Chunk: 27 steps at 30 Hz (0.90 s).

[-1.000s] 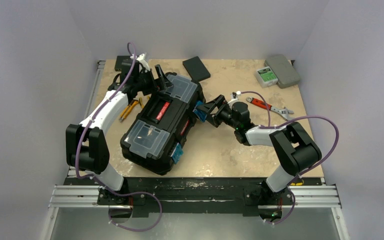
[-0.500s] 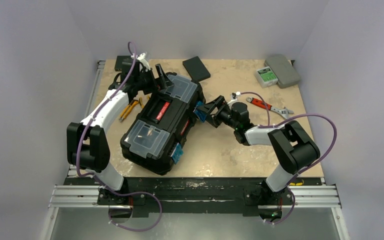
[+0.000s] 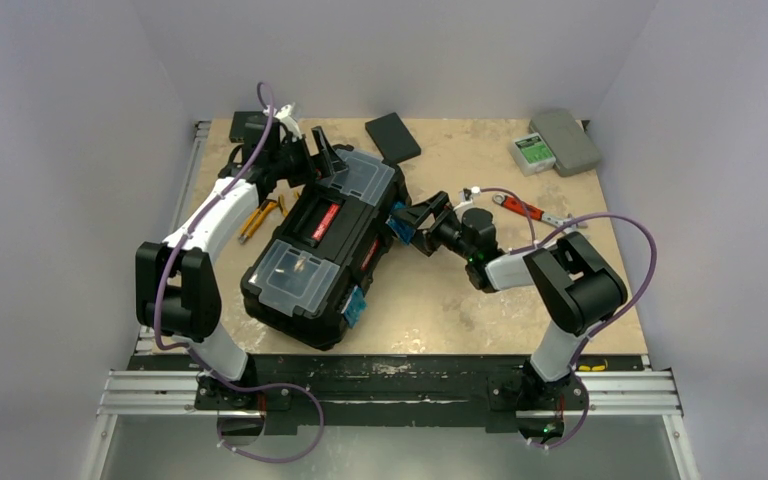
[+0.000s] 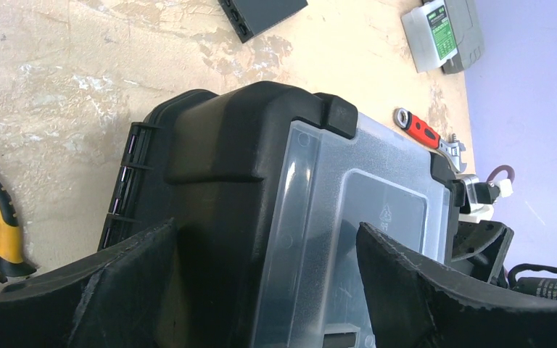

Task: Pack the tool kit
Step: Close the toolbox at the center of the board.

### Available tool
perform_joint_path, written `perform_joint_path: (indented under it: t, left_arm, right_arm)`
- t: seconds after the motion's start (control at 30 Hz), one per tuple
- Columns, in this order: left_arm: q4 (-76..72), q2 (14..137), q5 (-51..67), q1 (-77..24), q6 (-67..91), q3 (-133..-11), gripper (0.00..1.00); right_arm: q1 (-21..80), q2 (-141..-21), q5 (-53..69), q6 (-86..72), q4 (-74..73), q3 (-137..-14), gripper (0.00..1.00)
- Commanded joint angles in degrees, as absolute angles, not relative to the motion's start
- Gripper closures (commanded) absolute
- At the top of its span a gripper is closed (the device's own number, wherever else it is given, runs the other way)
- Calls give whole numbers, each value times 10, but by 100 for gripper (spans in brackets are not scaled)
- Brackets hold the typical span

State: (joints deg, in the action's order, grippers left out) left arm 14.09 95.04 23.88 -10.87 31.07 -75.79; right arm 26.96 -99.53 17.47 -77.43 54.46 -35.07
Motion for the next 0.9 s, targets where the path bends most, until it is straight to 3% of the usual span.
perform_joint_path:
  t: [0.0,0.13,0.87]
  left_arm:
    - [213,981,258,-120,291,-747,13]
    - [214,980,258,-120,290,-747,13]
    - [217,978,257,-120,287,-747,13]
  right_arm:
    - [272,-1005,168,-774,551,-339,9]
    - [272,-992,164,-769,539,-340,1]
    - [233,-914,167,-719,450,-319,1]
